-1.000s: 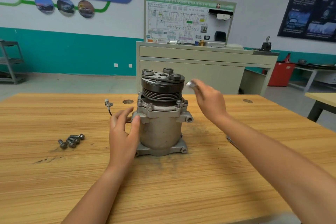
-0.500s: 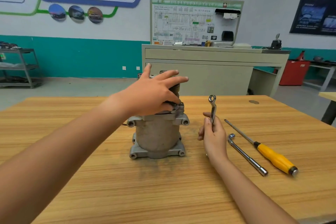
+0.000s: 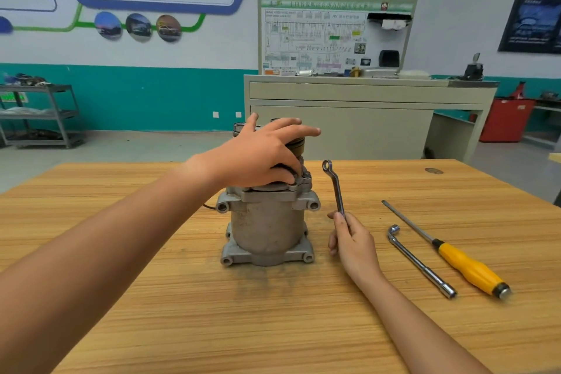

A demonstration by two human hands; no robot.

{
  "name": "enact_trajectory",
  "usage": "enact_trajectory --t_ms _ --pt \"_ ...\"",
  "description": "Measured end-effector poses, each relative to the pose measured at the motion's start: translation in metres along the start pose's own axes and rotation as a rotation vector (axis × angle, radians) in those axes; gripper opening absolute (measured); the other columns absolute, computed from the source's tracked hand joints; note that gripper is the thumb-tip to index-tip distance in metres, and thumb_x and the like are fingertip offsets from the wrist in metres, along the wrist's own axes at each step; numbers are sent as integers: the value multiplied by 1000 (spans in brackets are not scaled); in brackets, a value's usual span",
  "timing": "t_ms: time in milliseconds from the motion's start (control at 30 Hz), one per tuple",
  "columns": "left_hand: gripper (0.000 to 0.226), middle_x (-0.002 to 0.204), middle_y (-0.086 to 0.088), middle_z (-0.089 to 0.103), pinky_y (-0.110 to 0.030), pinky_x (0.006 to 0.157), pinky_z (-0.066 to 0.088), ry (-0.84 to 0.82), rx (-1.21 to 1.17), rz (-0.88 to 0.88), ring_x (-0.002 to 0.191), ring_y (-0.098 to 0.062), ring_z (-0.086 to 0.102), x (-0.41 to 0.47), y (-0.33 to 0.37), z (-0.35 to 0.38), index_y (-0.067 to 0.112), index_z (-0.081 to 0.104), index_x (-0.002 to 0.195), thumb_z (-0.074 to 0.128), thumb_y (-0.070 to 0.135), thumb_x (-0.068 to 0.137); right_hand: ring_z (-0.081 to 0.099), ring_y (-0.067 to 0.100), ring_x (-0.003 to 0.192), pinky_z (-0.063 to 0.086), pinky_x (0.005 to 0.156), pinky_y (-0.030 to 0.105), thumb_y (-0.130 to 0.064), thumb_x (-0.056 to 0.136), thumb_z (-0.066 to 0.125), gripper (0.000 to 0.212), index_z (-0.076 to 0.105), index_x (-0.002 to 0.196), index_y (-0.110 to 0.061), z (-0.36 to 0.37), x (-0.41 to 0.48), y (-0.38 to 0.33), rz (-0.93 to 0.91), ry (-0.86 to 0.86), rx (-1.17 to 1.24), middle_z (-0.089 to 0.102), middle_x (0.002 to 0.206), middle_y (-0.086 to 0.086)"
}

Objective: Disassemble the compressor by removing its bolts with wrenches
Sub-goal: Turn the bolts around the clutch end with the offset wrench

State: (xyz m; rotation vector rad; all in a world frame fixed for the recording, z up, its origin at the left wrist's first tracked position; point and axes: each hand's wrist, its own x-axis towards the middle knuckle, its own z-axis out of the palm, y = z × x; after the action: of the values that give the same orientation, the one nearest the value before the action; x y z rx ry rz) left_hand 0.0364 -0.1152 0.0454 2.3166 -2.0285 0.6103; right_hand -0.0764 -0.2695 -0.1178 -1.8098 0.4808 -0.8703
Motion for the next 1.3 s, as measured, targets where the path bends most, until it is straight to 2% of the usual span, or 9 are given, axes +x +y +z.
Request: enact_trajectory --t_ms 133,333,500,633,767,900,1067,1200,1300 --pt "17 155 10 21 -69 104 0 93 60 94 142 -12 4 -1 0 5 24 72 101 61 28 88 47 1 41 41 45 18 -27 98 38 24 57 85 -31 0 1 2 0 8 -14 49 48 -5" --pt "19 155 8 22 -70 104 -2 115 -16 72 142 -12 3 -1 -5 8 24 72 101 60 30 88 45 5 43 40 52 28 -28 98 39 24 57 83 -32 2 5 2 0 2 -55 47 47 -5" --pt "8 140 1 49 -71 99 13 246 154 225 137 -28 33 -7 -2 12 17 74 88 69 20 82 41 6 40 35 43 21 -25 98 39 25 59 82 -23 2 6 2 90 -1 13 44 47 -3" --pt "14 145 2 43 -73 99 8 230 124 184 140 -28 25 -8 -5 8 20 74 93 64 25 85 42 10 52 34 53 25 -26 97 41 25 59 80 -21 2 7 3 118 14 -9 46 55 -4" --pt "12 145 1 43 -75 97 9 233 160 183 139 -29 28 -9 0 10 18 74 92 66 23 84 33 4 39 28 40 18 -28 95 45 24 57 80 -14 -1 4 -4 162 -4 93 37 45 -9" --pt "17 152 6 31 -74 100 4 192 138 111 143 -24 16 -8 -2 9 20 73 96 60 29 88 29 3 36 24 35 15 -35 92 49 28 54 72 -17 0 -3 -16 130 -41 190 34 41 -11" --pt "3 136 3 54 -78 90 18 276 369 238 130 -29 45 -15 6 8 17 74 78 73 19 78 27 7 38 24 38 17 -31 94 47 29 53 68 -20 3 -8 -17 98 -72 108 31 40 -10" --pt "29 148 7 39 -76 97 8 217 249 149 141 -26 26 -13 1 5 21 74 91 49 34 87 26 5 36 23 37 16 -30 94 47 30 52 67 -17 4 -7 -16 98 -88 101 31 37 -12" --pt "10 142 3 47 -78 93 15 274 317 192 135 -28 38 -16 7 8 18 75 83 68 24 83 27 4 35 23 35 16 -28 95 46 29 53 69 -17 6 -9 -19 104 -101 123 32 37 -12"
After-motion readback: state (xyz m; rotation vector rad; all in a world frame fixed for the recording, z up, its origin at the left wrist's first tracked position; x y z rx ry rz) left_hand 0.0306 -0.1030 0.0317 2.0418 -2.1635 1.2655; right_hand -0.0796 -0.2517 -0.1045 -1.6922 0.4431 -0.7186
